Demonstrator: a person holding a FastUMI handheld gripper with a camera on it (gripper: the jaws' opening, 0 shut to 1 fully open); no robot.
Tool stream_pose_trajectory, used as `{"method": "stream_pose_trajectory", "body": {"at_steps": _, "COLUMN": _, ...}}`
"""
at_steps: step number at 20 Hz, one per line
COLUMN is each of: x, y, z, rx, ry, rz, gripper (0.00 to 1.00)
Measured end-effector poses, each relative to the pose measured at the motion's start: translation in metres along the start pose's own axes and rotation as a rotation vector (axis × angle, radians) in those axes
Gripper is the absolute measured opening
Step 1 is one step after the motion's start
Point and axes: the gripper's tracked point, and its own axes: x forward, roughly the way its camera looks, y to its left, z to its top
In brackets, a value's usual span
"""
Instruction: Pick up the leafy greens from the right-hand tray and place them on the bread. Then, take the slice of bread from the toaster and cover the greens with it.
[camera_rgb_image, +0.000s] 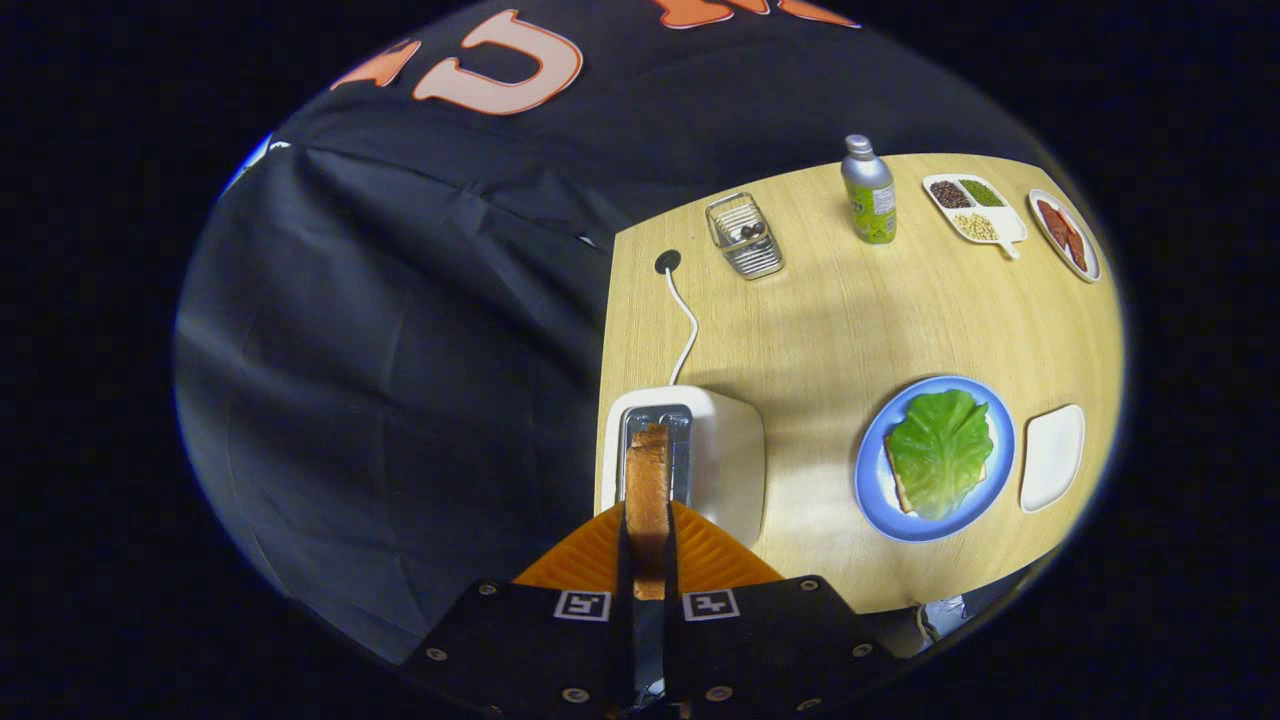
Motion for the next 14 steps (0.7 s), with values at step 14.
{"method": "stream_pose_trajectory", "body": {"at_steps": 14, "x": -0.015, "y": -0.147, "z": 0.003, "rx": 0.144, "ry": 0.027, "rz": 0.063, "gripper": 0.12}}
